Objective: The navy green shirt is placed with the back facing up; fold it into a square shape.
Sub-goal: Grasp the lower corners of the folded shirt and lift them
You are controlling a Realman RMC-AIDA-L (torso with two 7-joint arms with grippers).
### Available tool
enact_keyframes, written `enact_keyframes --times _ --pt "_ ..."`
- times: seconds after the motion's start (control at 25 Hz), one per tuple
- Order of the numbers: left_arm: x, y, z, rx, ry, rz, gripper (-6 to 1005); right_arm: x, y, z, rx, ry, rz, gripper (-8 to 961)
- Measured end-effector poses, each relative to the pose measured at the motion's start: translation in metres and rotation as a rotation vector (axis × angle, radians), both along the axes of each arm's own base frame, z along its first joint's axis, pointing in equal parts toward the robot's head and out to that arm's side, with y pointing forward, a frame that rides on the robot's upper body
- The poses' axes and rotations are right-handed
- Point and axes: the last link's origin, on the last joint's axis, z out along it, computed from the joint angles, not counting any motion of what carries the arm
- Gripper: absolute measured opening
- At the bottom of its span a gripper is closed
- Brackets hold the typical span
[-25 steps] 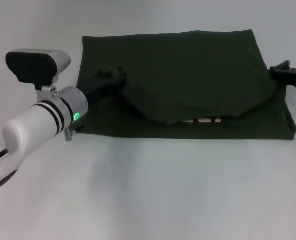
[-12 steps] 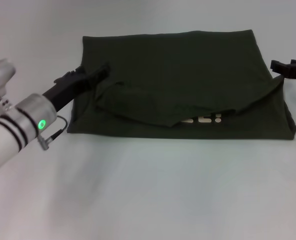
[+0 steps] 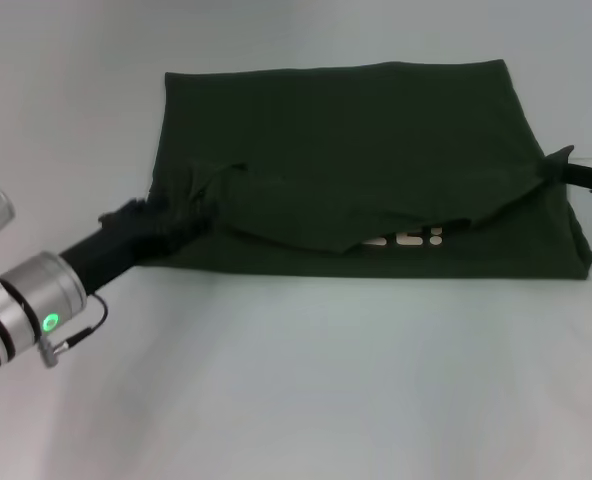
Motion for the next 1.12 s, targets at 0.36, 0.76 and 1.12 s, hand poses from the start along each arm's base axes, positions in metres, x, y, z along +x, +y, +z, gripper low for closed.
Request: enact_keyframes --times 0.36,0.76,1.12 --pt "-0.023 0.007 -0.007 -0.019 0.201 0.106 882 0.021 -0.023 0.003 0.017 0.100 -0.072 630" --pt "-0.029 0.019 -0.013 -0.006 0.244 0.224 882 0.029 -0.028 0.003 0.051 0.139 -0.110 633" --pt "-0.032 0.014 -0.022 -0.040 0.281 0.216 883 0.030 -0.030 0.000 0.047 0.141 -0.115 631"
